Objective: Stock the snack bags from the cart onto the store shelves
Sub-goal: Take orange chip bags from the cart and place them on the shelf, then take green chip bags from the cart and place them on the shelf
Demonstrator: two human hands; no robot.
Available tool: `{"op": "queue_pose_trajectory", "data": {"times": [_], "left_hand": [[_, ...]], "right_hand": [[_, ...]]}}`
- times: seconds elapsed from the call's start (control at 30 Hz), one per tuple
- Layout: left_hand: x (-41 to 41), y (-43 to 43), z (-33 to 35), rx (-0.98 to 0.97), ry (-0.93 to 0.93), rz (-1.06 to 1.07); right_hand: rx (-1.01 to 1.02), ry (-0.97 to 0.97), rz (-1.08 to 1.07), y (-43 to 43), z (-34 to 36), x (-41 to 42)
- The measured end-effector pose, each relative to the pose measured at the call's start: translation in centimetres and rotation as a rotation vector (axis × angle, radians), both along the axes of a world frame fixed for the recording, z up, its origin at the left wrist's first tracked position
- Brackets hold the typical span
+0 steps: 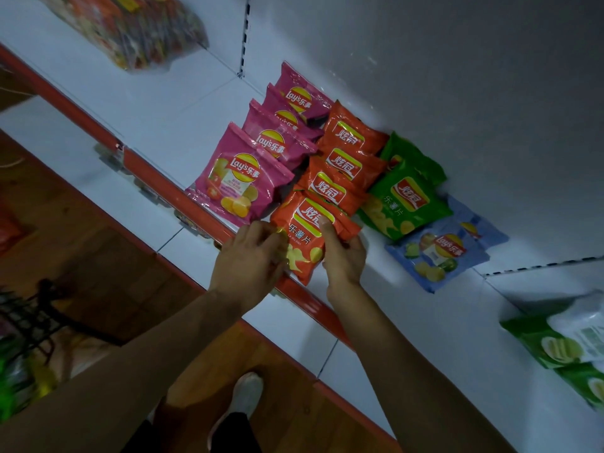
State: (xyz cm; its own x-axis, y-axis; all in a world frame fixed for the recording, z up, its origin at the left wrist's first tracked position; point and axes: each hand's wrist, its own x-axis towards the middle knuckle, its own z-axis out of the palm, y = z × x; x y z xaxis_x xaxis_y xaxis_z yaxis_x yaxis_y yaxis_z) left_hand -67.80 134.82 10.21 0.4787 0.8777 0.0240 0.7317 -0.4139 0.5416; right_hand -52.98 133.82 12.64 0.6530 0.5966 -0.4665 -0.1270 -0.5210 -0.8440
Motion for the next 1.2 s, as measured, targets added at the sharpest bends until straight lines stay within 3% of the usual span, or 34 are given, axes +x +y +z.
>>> {"op": "queue_pose_trajectory", "data": {"times": [0.2,0.33,0.5,0.63,0.87,1.0,1.07,1.2], "left_hand": [[-0.4,0.1,0.9,-0.041,-0.061,0.073],[-1.7,0.2,3.0,-0.088,-0.144,0.166],[-5.5,-0.3,6.5,-0.157,-0.251,0.425],[-12.2,-2.7,9.0,-0.129,-0.238,0.614],[-25.3,-10.4,9.5,-0.245,-0.428,1.083],[-32.3,-14.7,8.5,-0.306,-0.492,1.179],[-35.9,-16.8,7.7,-0.345,-0.512,1.207],[-42.8,-21.2,6.3,-0.417,-0.541,1.259]], "right_hand": [[0.046,0.004,-0.060,-0.3,1.3,0.4],[0.190,-0.235,-0.138,-0.9,4.1,0.7],[0.330,-0.320,-0.013,-0.2,8.5,-3.0],[0.372,-0.207,0.206,-0.3,10.5,-9.7],[0.140,0.080,0.783,-4.8,8.1,-23.2],[0.004,0.124,1.015,-8.0,5.9,-29.6],[-0.060,0.107,1.062,-9.5,5.1,-32.6],[-0.169,0.154,0.958,-12.8,3.4,-38.0]]}}
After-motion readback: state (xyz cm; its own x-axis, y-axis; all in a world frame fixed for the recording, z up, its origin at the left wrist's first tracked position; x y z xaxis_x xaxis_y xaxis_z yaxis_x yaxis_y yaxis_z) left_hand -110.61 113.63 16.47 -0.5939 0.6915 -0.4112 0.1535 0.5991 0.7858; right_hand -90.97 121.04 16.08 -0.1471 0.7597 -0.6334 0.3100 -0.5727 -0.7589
